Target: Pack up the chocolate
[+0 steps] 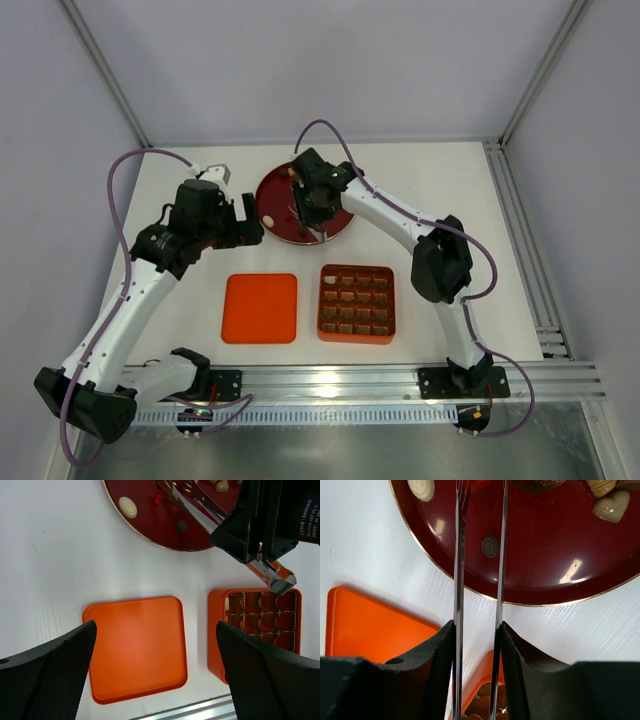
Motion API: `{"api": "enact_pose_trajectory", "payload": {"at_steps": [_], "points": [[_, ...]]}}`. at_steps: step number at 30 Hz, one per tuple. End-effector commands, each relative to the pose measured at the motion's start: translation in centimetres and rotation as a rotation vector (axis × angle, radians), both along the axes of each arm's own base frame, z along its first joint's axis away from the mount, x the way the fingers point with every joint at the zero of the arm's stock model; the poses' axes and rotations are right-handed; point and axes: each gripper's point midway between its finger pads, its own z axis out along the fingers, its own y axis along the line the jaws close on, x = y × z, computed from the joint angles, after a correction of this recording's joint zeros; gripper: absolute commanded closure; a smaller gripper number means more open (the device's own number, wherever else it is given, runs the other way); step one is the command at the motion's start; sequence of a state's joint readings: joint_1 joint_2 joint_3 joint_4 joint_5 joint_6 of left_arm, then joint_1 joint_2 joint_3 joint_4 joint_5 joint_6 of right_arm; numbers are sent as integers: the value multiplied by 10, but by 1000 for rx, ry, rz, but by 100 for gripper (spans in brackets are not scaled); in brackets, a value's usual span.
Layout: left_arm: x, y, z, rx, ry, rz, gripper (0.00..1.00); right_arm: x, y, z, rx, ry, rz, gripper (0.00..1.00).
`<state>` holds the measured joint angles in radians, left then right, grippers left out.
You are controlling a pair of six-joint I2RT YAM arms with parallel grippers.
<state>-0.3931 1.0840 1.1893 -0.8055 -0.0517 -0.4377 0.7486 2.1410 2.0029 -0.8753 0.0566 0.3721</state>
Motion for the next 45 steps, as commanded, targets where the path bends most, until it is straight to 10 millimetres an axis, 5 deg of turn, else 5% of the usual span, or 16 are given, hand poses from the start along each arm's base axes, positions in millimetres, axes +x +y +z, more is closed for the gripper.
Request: {"api": "enact_pose_trajectory", "payload": {"at_steps": [1, 14, 30, 45], "points": [[0, 1, 14, -8, -39, 1, 0, 6, 13, 15, 45, -40, 0, 58], [-2, 2, 13, -11, -38, 4, 0, -5, 22, 6, 39, -18, 21, 58], [-2, 3, 14, -6, -40, 7, 0, 4, 28, 3, 21, -22, 25, 58], [-1, 1, 14, -12, -39, 5, 0, -5, 19, 18, 36, -31, 21, 58]]}}
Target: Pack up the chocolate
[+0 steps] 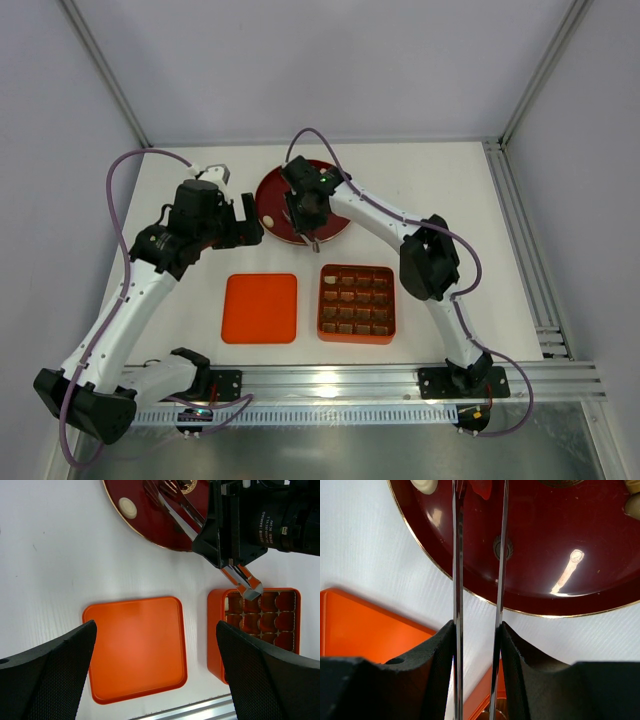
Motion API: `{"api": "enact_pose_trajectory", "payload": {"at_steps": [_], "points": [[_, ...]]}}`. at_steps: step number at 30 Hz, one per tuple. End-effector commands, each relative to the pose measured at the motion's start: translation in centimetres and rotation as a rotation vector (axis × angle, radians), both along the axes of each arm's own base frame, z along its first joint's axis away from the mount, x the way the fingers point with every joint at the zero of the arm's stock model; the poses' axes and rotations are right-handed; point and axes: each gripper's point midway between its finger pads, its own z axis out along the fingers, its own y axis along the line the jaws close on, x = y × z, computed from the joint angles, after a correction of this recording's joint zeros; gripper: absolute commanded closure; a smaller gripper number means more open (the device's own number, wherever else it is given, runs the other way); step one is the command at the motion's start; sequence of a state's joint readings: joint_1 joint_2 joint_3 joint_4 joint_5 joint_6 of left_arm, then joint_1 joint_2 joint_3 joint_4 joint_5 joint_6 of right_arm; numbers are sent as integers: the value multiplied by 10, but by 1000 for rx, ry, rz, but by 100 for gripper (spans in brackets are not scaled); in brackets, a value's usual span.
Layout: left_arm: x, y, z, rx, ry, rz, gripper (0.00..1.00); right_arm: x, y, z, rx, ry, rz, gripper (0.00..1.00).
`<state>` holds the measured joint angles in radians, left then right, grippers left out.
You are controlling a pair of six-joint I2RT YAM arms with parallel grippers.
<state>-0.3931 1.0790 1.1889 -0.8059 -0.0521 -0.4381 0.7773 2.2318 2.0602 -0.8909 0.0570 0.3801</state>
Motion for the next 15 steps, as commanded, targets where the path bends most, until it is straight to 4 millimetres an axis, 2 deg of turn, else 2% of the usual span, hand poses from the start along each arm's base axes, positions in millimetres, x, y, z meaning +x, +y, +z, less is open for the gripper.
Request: {"api": "enact_pose_trajectory", "payload": {"at_steps": [1, 15], "points": [[-1, 1, 13, -10, -34, 4, 0, -1, 2, 46, 70, -71, -1, 58], [0, -1, 12, -20, -32, 4, 0, -5, 0, 52, 80, -74, 6, 58]]}}
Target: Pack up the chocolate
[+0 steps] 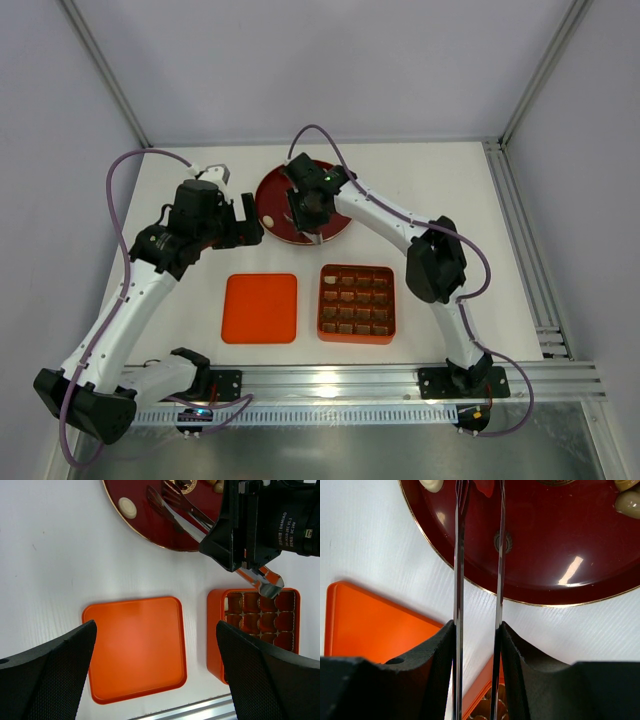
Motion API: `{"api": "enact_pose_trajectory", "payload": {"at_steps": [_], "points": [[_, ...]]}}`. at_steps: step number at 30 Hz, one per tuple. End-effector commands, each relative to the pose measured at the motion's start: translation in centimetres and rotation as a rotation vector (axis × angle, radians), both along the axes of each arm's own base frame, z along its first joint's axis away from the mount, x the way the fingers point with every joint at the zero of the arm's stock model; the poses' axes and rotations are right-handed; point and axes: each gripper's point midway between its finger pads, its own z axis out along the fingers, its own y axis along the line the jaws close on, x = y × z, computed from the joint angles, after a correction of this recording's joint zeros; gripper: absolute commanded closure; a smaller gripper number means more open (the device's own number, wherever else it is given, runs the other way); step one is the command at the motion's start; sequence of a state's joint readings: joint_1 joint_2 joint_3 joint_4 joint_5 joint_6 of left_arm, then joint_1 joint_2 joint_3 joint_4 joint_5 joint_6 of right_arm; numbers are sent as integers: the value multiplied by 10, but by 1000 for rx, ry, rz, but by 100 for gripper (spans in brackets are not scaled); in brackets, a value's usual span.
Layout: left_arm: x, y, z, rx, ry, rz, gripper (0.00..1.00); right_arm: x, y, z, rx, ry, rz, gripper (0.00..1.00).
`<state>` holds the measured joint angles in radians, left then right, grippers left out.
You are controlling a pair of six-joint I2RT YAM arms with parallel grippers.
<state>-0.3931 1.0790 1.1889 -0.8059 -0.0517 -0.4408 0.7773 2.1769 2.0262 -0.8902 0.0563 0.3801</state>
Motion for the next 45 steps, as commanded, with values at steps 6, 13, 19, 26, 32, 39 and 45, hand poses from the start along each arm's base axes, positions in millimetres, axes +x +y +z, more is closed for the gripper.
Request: {"api": "enact_pose_trajectory", "payload": {"at_steps": [6, 13, 19, 26, 32, 39, 45], "points": [[-1, -1, 11, -19, -29, 3, 0, 2, 6, 32, 55, -57, 5, 59], [-1, 0, 12, -16, -36, 4, 0, 4, 8, 35, 56, -62, 6, 64], [-1, 0, 12, -18, -34, 4, 0, 6, 8, 37, 53, -67, 6, 68], [-1, 1, 12, -18, -36, 5, 0, 7, 6, 48, 58, -87, 2, 69], [-1, 0, 12, -19, -37, 4, 0, 4, 1, 55, 56, -96, -4, 69], [-1, -1, 12, -27, -35, 2, 0, 1, -8, 72, 68, -123, -17, 70], [0, -3, 13, -34, -41, -4, 0, -10, -19, 86, 76, -134, -29, 69]]}}
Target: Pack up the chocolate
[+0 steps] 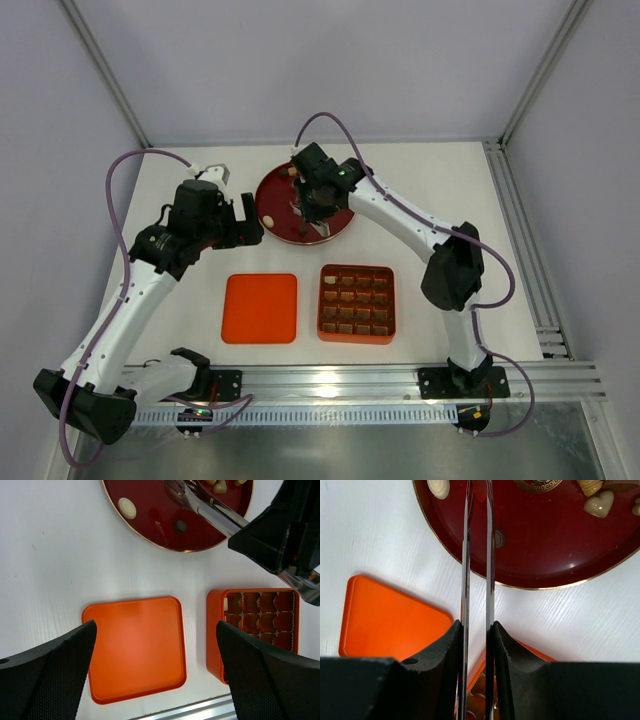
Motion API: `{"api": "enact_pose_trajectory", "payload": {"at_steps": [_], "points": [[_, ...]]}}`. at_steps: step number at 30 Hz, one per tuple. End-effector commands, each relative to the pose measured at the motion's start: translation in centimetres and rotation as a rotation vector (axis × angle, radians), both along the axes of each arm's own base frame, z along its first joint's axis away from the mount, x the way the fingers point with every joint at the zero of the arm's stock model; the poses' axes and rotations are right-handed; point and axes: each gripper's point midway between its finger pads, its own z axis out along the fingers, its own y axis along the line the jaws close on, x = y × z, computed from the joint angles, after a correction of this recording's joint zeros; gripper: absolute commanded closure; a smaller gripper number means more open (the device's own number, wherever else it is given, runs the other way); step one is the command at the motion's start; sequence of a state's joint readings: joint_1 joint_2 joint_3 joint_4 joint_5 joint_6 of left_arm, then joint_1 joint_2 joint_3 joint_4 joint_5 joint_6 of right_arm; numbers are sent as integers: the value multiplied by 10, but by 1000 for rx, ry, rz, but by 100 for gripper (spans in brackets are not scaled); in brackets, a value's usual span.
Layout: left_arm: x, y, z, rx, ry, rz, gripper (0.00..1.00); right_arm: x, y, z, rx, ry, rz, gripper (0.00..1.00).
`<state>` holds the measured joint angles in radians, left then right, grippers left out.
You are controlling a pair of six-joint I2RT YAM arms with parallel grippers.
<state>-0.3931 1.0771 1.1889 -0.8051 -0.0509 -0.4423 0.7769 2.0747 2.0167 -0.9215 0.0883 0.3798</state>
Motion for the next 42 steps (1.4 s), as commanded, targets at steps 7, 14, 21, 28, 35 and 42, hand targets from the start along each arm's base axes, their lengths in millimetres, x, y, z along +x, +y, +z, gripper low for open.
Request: {"api": "enact_pose_trajectory", "payload": {"at_steps": [7, 14, 21, 28, 35, 42], "points": [[2, -6, 11, -40, -37, -11, 0, -28, -29, 59, 77, -80, -29, 70], [3, -7, 9, -40, -34, -12, 0, -63, -57, 68, 98, -55, -39, 69], [6, -9, 7, -48, -29, -11, 0, -101, -88, 74, 113, -27, -44, 69], [7, -11, 2, -54, -19, -9, 0, -136, -117, 71, 112, 11, -53, 69], [8, -10, -2, -54, -9, -2, 0, -169, -137, 50, 120, 73, -58, 69], [9, -12, -3, -56, -6, -7, 0, -186, -145, 34, 110, 103, -58, 69]]}}
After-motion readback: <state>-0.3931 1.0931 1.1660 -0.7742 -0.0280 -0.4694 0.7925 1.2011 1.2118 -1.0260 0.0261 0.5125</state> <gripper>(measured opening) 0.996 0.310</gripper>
